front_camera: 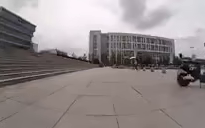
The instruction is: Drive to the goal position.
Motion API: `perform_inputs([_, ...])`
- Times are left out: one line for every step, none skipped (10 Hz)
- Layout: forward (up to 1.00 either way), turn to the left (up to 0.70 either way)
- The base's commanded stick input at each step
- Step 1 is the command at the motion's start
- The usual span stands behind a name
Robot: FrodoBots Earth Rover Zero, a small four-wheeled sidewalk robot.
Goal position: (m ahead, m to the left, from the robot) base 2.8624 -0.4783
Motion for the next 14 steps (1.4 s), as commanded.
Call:
perform_inputs([0.45, -0.27])
perform_inputs([0.45, -0.03])
perform_inputs([0.45, 0.00])
perform_inputs([0.45, 0.00])
perform_inputs([0.45, 0.00])
perform_inputs([0.45, 0.00])
perform_inputs([0.45, 0.00])
perform_inputs([0.45, 0.00])
perform_inputs([0.45, 0.00])
perform_inputs([0.45, 0.00])
perform_inputs([0.45, 0.00])
perform_inputs([0.45, 0.00])
perform_inputs([0.45, 0.00])
perform_inputs([0.45, 0.00])
